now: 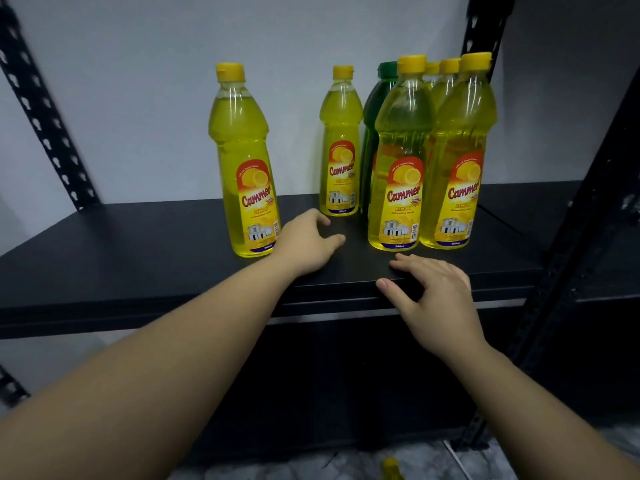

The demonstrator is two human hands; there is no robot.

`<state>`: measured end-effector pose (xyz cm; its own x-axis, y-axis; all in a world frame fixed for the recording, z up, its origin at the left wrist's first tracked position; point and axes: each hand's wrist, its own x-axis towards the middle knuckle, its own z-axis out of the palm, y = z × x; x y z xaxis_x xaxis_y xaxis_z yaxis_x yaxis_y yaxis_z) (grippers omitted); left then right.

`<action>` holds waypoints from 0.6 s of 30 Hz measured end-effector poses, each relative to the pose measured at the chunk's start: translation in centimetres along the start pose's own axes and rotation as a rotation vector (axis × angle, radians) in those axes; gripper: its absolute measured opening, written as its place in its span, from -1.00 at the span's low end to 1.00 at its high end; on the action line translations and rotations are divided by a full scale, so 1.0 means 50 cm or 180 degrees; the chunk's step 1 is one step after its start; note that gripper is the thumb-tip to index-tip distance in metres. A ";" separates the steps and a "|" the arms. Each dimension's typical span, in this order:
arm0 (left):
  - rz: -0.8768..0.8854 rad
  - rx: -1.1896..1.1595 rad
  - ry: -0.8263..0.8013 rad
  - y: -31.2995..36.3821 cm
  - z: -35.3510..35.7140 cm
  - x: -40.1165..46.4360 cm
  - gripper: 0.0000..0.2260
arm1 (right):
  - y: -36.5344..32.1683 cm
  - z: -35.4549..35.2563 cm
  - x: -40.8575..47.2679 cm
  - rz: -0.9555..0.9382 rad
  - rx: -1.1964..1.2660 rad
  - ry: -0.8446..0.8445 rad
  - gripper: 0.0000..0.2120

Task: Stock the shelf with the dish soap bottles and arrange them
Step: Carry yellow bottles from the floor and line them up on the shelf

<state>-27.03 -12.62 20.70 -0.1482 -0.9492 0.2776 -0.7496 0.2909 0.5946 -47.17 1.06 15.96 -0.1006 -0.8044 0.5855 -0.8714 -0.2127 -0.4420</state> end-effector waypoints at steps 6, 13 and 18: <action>-0.0115 -0.0846 0.0688 -0.033 -0.061 -0.103 -0.86 | -0.008 -0.010 0.000 0.0072 0.0027 -0.0125 -0.54; -0.0759 -0.1317 0.1353 -0.106 -0.130 -0.128 -0.52 | -0.018 -0.023 0.000 0.0205 0.0063 -0.0263 -0.55; -0.1076 -0.1740 0.0890 -0.121 -0.153 -0.102 -0.26 | -0.023 -0.030 0.003 0.0280 0.0181 -0.0314 -0.57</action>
<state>-16.81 -8.62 21.49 0.2623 -0.9531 0.1507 -0.2824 0.0735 0.9565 -46.89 2.02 17.59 -0.1253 -0.8713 0.4745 -0.8325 -0.1678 -0.5280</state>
